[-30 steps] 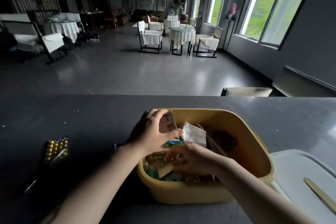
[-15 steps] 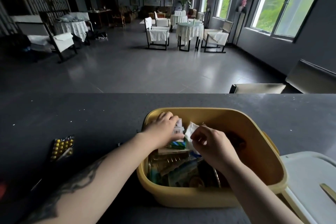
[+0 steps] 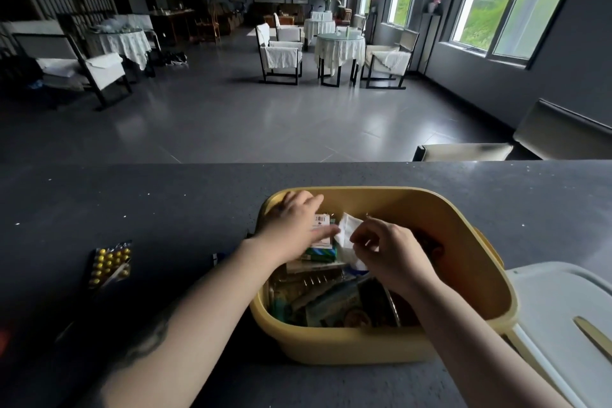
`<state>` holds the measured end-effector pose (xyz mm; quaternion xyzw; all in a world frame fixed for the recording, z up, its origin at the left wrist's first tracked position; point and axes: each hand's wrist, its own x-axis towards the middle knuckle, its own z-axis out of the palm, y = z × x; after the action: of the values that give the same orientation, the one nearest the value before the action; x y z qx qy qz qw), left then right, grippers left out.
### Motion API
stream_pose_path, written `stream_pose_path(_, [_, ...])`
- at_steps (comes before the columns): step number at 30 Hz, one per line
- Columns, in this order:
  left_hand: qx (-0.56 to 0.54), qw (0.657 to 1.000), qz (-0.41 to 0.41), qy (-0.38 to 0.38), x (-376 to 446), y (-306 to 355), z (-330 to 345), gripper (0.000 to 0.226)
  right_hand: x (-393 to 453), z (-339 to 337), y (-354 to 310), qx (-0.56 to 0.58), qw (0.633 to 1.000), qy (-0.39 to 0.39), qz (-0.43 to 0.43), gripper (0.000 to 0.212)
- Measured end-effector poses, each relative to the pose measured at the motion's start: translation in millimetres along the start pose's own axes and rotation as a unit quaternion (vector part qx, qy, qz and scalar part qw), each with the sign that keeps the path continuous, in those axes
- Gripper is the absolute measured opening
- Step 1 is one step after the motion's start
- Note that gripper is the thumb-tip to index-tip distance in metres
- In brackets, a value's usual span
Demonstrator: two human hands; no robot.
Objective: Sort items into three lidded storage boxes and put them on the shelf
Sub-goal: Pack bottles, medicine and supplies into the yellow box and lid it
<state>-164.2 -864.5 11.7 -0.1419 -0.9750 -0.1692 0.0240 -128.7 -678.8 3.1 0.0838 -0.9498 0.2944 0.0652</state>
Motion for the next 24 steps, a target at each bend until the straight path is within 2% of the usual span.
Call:
stream_pose_path(2, [-0.067, 0.985, 0.003, 0.160, -18, -8, -12, 0.060, -1, -2, 0, 0.003, 1.000, 0.024, 0.011, 0.010])
stream_pose_path(4, [-0.132, 0.945, -0.035, 0.298, -44, -25, -17, 0.040, -1, -2, -6, 0.003, 0.998, 0.063, 0.009, 0.008])
stream_pose_path(6, [-0.230, 0.899, -0.087, 0.362, -70, -45, -14, 0.024, -5, 2, -25, 0.016, 0.994, 0.107, -0.008, 0.009])
stream_pose_path(8, [-0.278, 0.879, -0.137, 0.362, -93, -66, -7, 0.019, -13, 15, -58, 0.061, 0.987, 0.135, -0.057, 0.014])
stream_pose_path(10, [-0.290, 0.874, -0.180, 0.347, -112, -90, 1, 0.016, -26, 35, -98, 0.110, 0.978, 0.125, -0.127, 0.017])
stream_pose_path(12, [-0.302, 0.862, -0.225, 0.341, -128, -115, 8, 0.015, -41, 56, -135, 0.101, 0.968, 0.072, -0.216, 0.022])
stream_pose_path(15, [-0.294, 0.852, -0.274, 0.337, -151, -154, 18, 0.018, -53, 95, -172, 0.023, 0.945, -0.016, -0.325, 0.034])
stream_pose_path(19, [-0.210, 0.888, -0.286, 0.292, -178, -204, 22, 0.021, -51, 156, -189, 0.038, 0.954, -0.100, -0.280, 0.046])
stream_pose_path(21, [-0.184, 0.895, -0.286, 0.288, -183, -221, 22, 0.020, -40, 184, -186, 0.066, 0.970, -0.096, -0.214, 0.046])
stream_pose_path(24, [-0.139, 0.897, -0.304, 0.290, -185, -244, 21, 0.026, -10, 215, -169, 0.027, 0.992, -0.070, -0.105, 0.059])
